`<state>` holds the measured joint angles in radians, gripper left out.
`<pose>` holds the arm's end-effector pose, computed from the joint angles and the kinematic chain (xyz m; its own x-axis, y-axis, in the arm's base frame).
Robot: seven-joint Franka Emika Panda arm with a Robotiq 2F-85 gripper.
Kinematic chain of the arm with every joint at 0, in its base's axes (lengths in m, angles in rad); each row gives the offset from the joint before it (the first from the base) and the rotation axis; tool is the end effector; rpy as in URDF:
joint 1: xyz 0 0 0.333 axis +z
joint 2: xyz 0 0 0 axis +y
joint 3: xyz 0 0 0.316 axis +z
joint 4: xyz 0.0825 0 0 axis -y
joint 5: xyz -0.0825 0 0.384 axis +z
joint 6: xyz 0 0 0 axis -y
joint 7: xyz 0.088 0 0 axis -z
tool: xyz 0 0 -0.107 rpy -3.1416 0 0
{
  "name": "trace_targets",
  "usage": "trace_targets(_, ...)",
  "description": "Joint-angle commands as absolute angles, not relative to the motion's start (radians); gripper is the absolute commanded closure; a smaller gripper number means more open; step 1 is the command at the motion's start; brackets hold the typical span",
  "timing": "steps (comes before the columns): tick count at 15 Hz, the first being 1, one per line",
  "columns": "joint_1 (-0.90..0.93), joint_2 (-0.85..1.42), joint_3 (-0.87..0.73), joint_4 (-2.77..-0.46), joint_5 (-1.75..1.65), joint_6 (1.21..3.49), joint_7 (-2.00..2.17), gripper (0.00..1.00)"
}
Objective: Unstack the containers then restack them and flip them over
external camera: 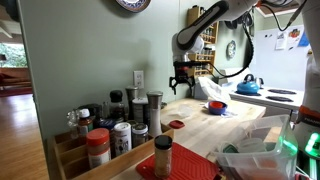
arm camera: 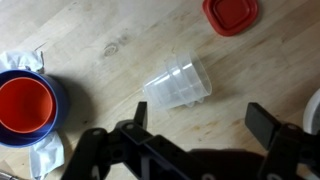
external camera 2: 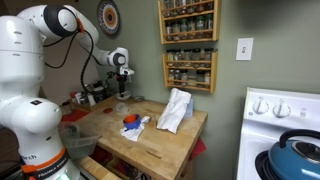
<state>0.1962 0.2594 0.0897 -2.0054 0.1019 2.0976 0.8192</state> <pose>0.5534 0.1664 0.3158 0.8114 -0.5531 -0.1890 -0.5537 -0.8309 0.0541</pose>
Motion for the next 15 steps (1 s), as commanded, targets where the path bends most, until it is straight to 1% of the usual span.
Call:
trace_targets(1, 0.183, 0.285, 0.078, -2.028, 0.160, 2.144, 0.892, 0.00)
trace_targets(8, 0.149, 0.284, 0.060, -2.149, 0.314, 2.336, 1.023, 0.00)
trace_targets(15, 0.127, 0.267, 0.068, -2.275, 0.444, 2.427, 1.038, 0.00)
